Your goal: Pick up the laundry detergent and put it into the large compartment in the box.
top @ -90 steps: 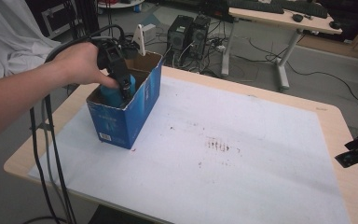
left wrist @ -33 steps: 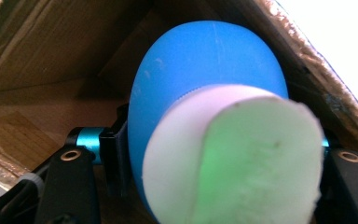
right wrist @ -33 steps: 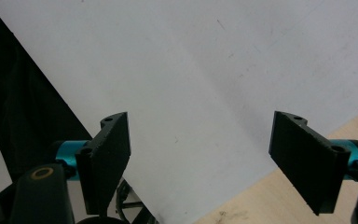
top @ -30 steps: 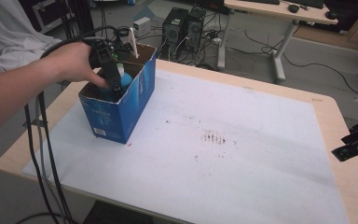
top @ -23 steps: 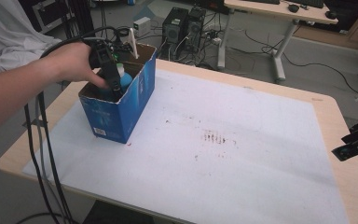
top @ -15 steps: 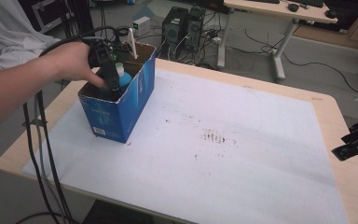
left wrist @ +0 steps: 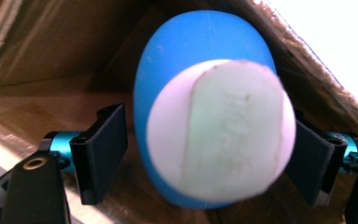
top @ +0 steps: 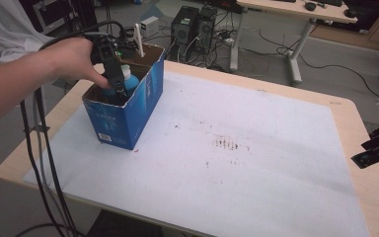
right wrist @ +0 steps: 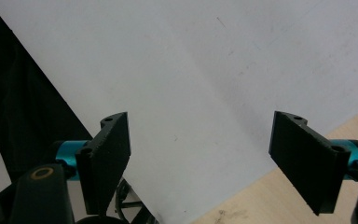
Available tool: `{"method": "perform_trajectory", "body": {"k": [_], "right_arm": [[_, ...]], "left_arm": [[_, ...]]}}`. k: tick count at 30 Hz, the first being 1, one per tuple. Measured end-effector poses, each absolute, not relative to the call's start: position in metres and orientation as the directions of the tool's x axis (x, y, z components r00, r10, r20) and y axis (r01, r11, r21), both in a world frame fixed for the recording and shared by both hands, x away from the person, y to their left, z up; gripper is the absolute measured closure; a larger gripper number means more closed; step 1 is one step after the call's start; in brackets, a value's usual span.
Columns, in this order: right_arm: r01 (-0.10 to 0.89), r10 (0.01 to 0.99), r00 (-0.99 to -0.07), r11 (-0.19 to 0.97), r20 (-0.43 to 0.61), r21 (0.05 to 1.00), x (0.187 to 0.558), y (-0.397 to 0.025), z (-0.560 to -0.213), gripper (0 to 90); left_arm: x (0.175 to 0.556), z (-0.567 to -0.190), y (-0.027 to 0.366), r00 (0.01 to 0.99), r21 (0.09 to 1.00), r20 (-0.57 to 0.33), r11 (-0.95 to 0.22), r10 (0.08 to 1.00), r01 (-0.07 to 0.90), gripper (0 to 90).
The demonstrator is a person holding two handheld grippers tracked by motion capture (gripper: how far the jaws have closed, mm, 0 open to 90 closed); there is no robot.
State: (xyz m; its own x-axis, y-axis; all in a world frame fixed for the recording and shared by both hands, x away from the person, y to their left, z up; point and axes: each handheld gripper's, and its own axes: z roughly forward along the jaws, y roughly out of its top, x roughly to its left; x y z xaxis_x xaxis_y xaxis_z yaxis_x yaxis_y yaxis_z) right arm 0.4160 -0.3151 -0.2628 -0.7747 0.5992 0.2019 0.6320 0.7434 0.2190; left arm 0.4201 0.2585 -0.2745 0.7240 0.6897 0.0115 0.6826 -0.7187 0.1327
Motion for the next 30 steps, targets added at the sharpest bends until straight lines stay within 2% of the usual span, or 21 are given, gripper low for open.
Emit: {"method": "perform_trajectory", "body": {"k": [15, 22, 30], "right_arm": [[0.629, 0.597, -0.778, 0.743, 0.198, 0.23, 0.413, -0.317, -0.261, 20.0], [0.62, 0.592, -0.785, 0.748, 0.184, 0.236, 0.41, -0.314, -0.258, 20.0], [0.62, 0.597, -0.784, 0.743, 0.168, 0.251, 0.408, -0.311, -0.255, 20.0]], "left_arm": [[0.409, -0.221, 0.256, 0.75, 0.195, 0.071, -0.747, 0.657, 0.636, 19.5], [0.405, -0.199, 0.232, 0.795, 0.218, 0.082, -0.789, 0.602, 0.575, 19.5], [0.409, -0.203, 0.187, 0.849, 0.21, 0.071, -0.84, 0.524, 0.501, 17.5]]}}
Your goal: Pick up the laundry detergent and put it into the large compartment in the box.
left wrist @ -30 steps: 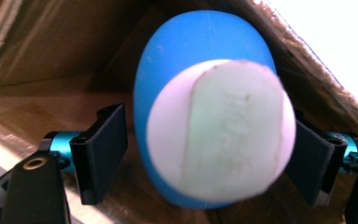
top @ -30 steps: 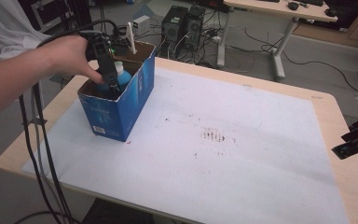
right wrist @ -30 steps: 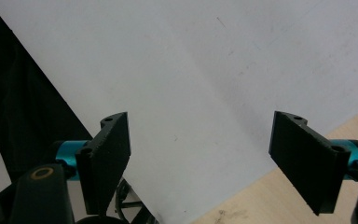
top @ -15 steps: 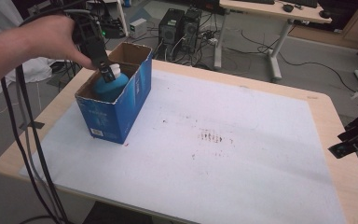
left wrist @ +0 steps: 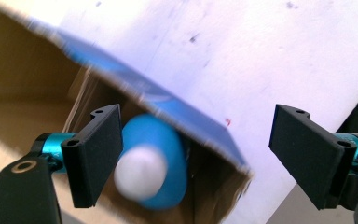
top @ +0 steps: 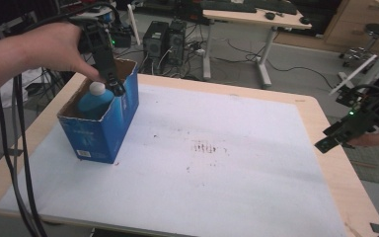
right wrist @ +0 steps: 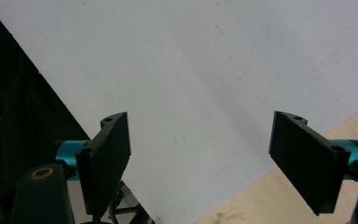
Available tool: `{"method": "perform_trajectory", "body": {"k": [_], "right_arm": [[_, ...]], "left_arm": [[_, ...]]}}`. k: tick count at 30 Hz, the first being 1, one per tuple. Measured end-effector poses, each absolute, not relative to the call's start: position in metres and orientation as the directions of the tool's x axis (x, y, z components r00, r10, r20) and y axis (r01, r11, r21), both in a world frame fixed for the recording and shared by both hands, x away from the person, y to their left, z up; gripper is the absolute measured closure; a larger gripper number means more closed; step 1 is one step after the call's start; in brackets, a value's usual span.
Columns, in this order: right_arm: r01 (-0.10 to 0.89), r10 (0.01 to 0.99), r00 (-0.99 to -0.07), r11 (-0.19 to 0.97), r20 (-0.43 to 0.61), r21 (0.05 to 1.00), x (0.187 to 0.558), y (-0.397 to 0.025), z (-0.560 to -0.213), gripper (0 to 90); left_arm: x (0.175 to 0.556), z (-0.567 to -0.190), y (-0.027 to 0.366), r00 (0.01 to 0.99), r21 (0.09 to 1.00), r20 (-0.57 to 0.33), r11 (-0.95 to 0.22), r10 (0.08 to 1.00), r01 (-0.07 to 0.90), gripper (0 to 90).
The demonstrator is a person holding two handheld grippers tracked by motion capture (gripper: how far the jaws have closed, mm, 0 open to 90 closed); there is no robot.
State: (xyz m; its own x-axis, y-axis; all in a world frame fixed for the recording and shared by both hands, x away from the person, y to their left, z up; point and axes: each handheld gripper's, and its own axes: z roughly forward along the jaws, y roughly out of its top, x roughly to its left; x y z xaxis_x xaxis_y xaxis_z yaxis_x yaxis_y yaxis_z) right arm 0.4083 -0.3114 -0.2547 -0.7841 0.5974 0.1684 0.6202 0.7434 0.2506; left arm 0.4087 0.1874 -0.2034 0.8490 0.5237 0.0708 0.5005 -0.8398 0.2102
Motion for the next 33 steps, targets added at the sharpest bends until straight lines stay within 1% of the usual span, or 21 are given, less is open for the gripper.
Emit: {"method": "perform_trajectory", "body": {"k": [10, 16, 24, 29, 33], "right_arm": [[0.636, 0.624, -0.768, 0.722, 0.142, 0.273, 0.4, -0.314, -0.249, 20.0], [0.638, 0.628, -0.766, 0.719, 0.135, 0.274, 0.399, -0.312, -0.25, 20.0], [0.639, 0.627, -0.766, 0.715, 0.143, 0.283, 0.396, -0.313, -0.248, 20.0], [0.635, 0.623, -0.769, 0.72, 0.142, 0.279, 0.397, -0.311, -0.25, 20.0], [0.629, 0.616, -0.774, 0.726, 0.143, 0.278, 0.398, -0.307, -0.251, 20.0]], "left_arm": [[0.414, -0.214, 0.126, 0.91, 0.207, 0.057, -0.896, 0.411, 0.392, 17.6], [0.415, -0.223, 0.1, 0.923, 0.218, 0.052, -0.906, 0.382, 0.363, 17.6], [0.419, -0.231, 0.087, 0.928, 0.211, 0.043, -0.911, 0.37, 0.353, 17.6], [0.419, -0.233, 0.084, 0.931, 0.2, 0.042, -0.916, 0.362, 0.348, 17.5], [0.419, -0.232, 0.084, 0.928, 0.209, 0.04, -0.911, 0.371, 0.356, 17.6]]}}
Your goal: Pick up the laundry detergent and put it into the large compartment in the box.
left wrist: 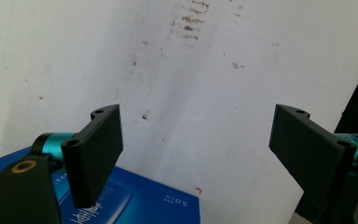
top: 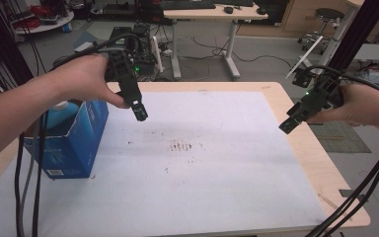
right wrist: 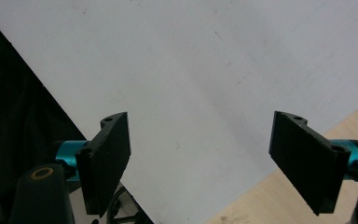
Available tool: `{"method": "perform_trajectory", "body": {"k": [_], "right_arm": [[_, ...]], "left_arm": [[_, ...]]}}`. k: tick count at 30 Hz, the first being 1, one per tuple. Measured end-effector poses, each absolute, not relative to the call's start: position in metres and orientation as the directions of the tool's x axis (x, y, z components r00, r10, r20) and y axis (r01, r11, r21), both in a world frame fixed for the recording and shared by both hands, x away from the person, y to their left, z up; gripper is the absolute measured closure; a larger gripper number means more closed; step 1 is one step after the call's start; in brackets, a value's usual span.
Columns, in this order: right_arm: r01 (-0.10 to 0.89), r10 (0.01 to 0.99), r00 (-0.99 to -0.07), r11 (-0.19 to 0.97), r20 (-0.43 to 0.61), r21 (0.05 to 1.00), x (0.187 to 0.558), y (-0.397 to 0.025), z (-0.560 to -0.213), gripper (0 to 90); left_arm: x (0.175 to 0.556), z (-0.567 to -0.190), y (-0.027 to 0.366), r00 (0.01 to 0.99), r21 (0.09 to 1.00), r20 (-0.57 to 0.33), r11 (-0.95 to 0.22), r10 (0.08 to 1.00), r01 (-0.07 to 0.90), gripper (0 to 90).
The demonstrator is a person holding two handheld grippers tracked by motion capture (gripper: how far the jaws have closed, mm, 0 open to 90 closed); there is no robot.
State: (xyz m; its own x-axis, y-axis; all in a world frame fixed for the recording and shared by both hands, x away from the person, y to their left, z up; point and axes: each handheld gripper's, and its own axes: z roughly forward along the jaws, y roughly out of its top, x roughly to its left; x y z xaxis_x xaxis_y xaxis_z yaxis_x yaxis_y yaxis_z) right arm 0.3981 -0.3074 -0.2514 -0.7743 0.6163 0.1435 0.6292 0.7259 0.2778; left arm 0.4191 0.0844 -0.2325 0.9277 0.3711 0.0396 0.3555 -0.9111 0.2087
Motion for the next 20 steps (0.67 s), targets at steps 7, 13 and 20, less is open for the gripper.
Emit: {"method": "perform_trajectory", "body": {"k": [7, 13, 20], "right_arm": [[0.625, 0.61, -0.778, 0.729, 0.147, 0.279, 0.4006, -0.3075, -0.2523, 20.0], [0.625, 0.611, -0.778, 0.727, 0.148, 0.284, 0.4008, -0.3092, -0.2519, 20.0], [0.628, 0.613, -0.775, 0.726, 0.15, 0.28, 0.3993, -0.3108, -0.2525, 20.0]], "left_arm": [[0.4195, -0.232, 0.0852, 0.925, 0.199, 0.042, -0.91, 0.378, 0.363, 17.6], [0.419, -0.2322, 0.0845, 0.924, 0.199, 0.043, -0.909, 0.38, 0.365, 17.5], [0.4189, -0.2313, 0.0848, 0.922, 0.203, 0.043, -0.906, 0.386, 0.37, 17.6]]}}
